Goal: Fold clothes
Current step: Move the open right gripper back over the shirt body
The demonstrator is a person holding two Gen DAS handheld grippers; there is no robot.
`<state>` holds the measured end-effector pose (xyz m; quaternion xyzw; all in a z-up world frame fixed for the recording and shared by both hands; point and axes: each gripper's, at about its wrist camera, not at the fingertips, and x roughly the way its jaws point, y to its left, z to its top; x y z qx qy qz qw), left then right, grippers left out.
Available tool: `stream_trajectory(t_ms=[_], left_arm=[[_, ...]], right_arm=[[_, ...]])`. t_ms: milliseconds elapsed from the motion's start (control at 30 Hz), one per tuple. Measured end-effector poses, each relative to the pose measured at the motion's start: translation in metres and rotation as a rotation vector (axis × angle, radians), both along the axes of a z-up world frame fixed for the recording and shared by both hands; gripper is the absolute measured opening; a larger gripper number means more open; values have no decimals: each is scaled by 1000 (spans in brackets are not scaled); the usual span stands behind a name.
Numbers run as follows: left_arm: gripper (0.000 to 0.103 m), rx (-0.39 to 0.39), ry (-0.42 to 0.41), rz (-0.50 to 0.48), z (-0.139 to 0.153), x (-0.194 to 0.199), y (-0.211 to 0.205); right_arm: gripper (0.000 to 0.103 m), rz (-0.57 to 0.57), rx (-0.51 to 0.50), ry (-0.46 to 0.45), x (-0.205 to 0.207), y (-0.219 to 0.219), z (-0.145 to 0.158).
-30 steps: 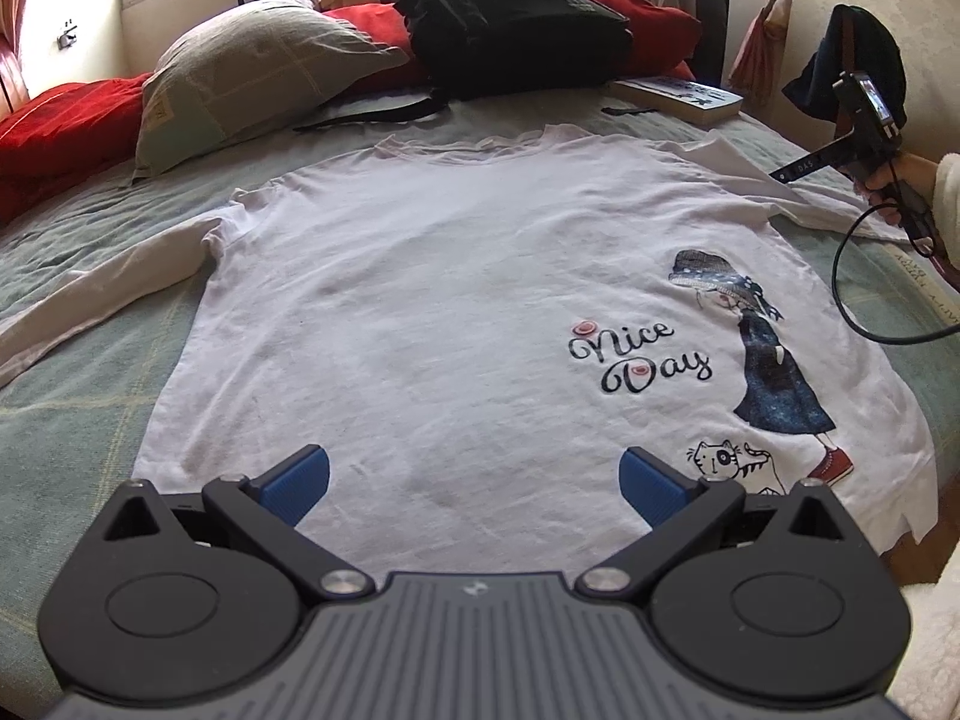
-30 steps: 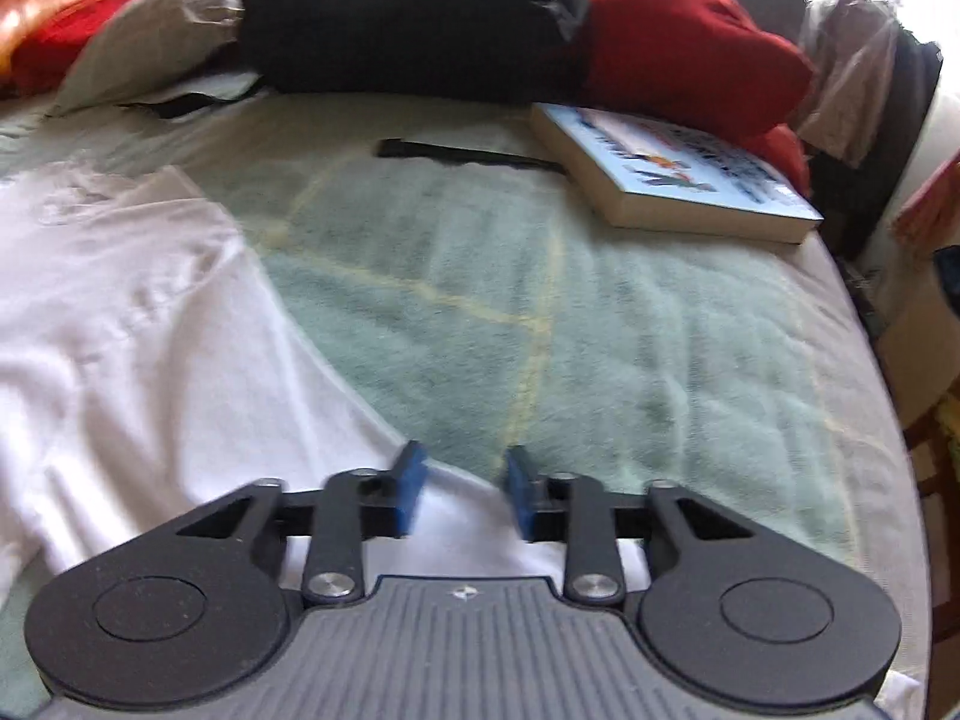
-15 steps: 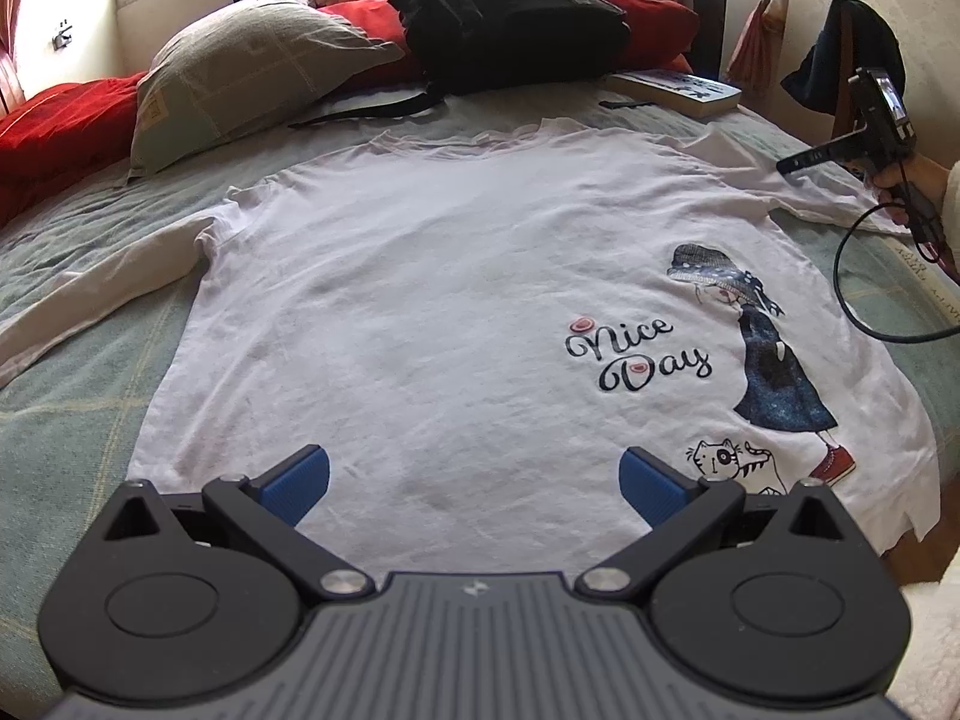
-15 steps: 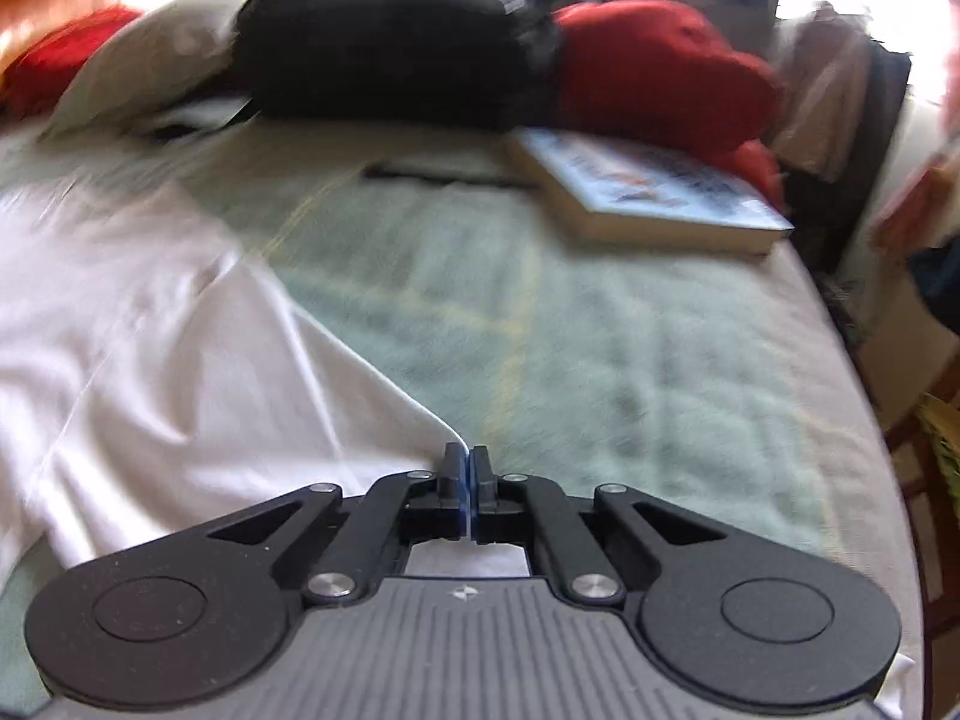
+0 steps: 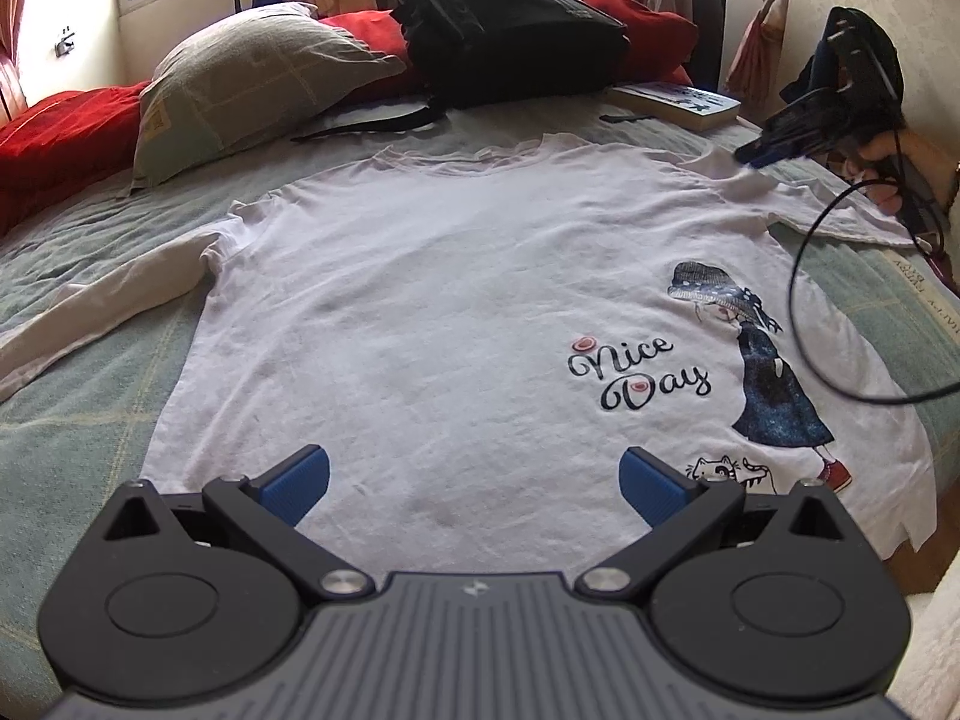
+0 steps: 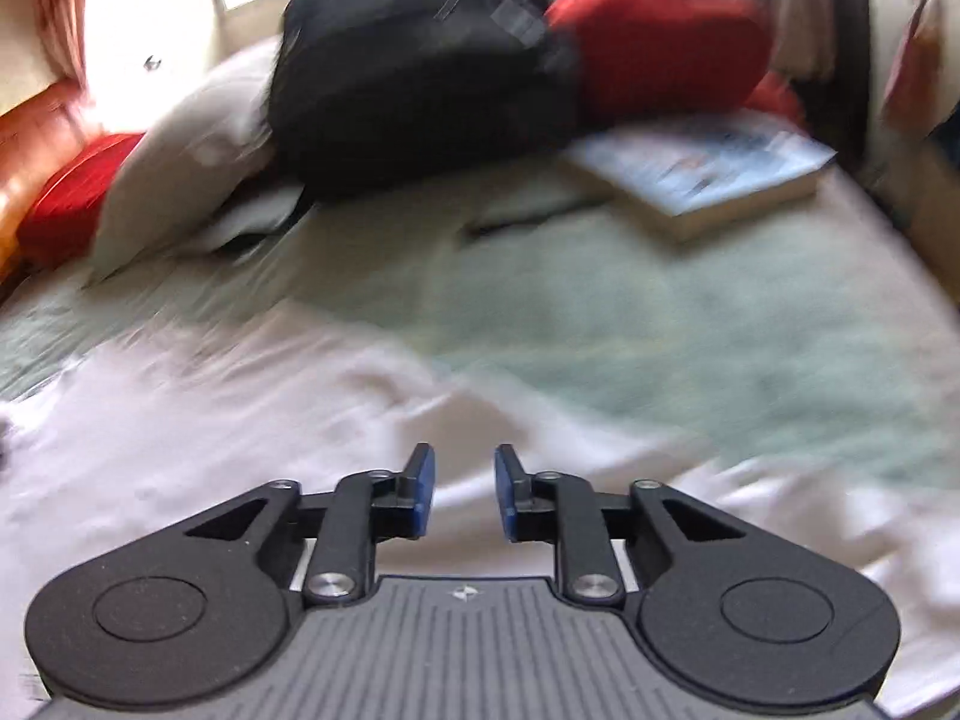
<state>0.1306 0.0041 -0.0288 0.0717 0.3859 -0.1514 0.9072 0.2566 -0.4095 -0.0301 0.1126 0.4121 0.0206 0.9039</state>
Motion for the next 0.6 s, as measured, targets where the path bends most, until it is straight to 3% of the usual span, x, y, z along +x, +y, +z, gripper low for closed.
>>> stream_trajectory(t_ms=[67, 233, 367, 500, 533, 567, 600], left_arm=[[102, 1, -3, 1, 1, 0, 2], [102, -5, -9, 34, 2, 1, 11], [102, -23, -13, 53, 1, 3, 17], [102, -26, -17, 53, 1, 2, 20], [102, -26, -18, 54, 1, 3, 21], [102, -26, -18, 57, 1, 3, 22], [102, -26, -19, 62, 1, 5, 24]], right_arm=[[31, 3, -37, 66, 12, 21, -13], [32, -77, -142, 78, 49, 28, -30], [41, -133, -114, 74, 79, 12, -33], [43, -160, -98, 69, 93, 11, -21], [46, -140, -94, 71, 91, 19, -16], [57, -120, -89, 73, 89, 27, -11], [62, -99, -84, 75, 87, 34, -6]])
